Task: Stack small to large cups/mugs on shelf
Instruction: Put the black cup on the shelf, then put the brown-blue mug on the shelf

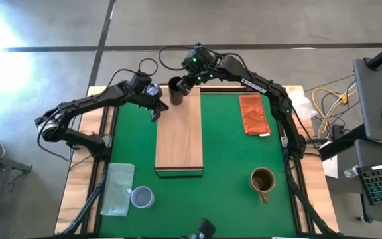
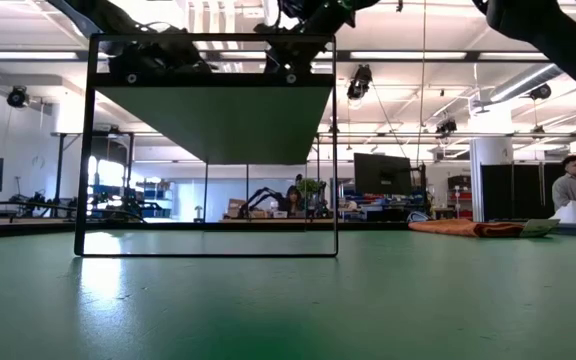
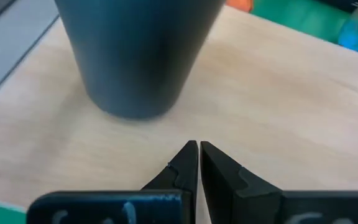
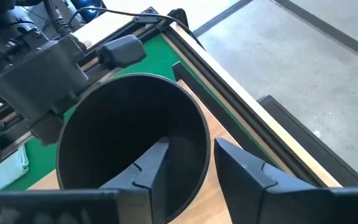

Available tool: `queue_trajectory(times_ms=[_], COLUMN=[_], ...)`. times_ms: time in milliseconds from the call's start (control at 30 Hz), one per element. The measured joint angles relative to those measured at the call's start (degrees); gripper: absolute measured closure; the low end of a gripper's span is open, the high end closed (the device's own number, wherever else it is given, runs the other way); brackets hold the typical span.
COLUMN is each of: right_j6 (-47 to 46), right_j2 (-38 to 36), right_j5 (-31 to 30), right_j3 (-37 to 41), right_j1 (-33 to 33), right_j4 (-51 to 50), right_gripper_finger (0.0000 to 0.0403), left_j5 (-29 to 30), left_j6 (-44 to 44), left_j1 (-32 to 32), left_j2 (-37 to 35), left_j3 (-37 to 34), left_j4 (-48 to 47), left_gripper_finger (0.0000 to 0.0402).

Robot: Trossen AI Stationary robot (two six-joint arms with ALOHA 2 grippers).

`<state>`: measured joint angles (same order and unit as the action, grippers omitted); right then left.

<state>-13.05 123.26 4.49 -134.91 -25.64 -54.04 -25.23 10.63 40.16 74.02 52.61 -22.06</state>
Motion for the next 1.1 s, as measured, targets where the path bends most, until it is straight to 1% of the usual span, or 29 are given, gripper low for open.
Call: queue_trajectory(times_ms=[133,333,433,500,567,600,667,700,733,800,833,867,933,1033,1100], right_j6=[0.0,0.0,0.0,0.2,1.1,1.5,0.9,-0.5,-2.5,-6.6,-9.4,-12.7,-18.6,-26.2,-32.0], right_j2=[-1.7,-1.8,-2.8,-4.7,-7.5,-8.9,-11.5,-12.5,-14.2,-18.9,-20.6,-22.6,-25.2,-28.2,-30.8], right_j5=[0.0,0.0,0.6,2.0,2.1,1.1,-3.9,-6.8,-8.6,-9.8,-10.9,-11.7,-13.1,-14.3,-14.7], right_j3=[0.0,-0.1,-0.1,-0.1,-0.1,-0.1,0.2,0.9,2.5,7.4,9.0,10.6,14.8,21.5,26.3], right_j1=[-0.2,-0.1,0.2,0.9,2.8,4.2,7.9,10.0,12.1,15.6,17.1,18.1,19.3,22.2,25.5], right_j4=[-0.3,-1.1,-3.9,-9.9,-19.1,-24.8,-35.2,-37.3,-35.7,-32.5,-29.8,-29.3,-34.4,-34.1,-35.4], right_gripper_finger=[0.0279,0.0271,0.0268,0.0268,0.027,0.0271,0.027,0.027,0.027,0.0269,0.0269,0.0269,0.0269,0.0268,0.0268], left_j5=[0.3,4.8,5.3,5.1,4.2,3.9,3.5,3.4,3.6,5.9,7.6,8.9,11.1,11.7,11.7], left_j6=[-0.6,-1.2,-2.0,-2.8,-3.6,-5.0,-8.5,-10.3,-12.2,-15.7,-17.0,-17.9,-18.9,-19.7,-19.9], left_j1=[0.0,0.0,0.0,-0.2,-1.1,-2.1,-4.9,-6.4,-7.8,-10.3,-11.3,-12.0,-12.6,-12.9,-12.9], left_j2=[-2.8,-6.0,-7.6,-10.0,-13.4,-15.5,-20.1,-22.4,-24.6,-28.6,-30.1,-31.6,-33.5,-35.3,-35.5], left_j3=[-1.0,-1.3,-1.4,-1.6,-2.6,-3.5,-5.7,-7.0,-8.1,-10.2,-11.2,-11.9,-12.9,-13.7,-14.1], left_j4=[0.5,2.5,-1.0,-5.5,-10.1,-11.3,-11.3,-10.7,-9.6,-7.6,-7.0,-6.8,-7.3,-7.0,-6.9], left_gripper_finger=[0.0398,0.0398,0.0398,0.0398,0.0398,0.0398,0.0398,0.0398,0.0398,0.0398,0.0398,0.0398,0.0398,0.0398,0.0398])
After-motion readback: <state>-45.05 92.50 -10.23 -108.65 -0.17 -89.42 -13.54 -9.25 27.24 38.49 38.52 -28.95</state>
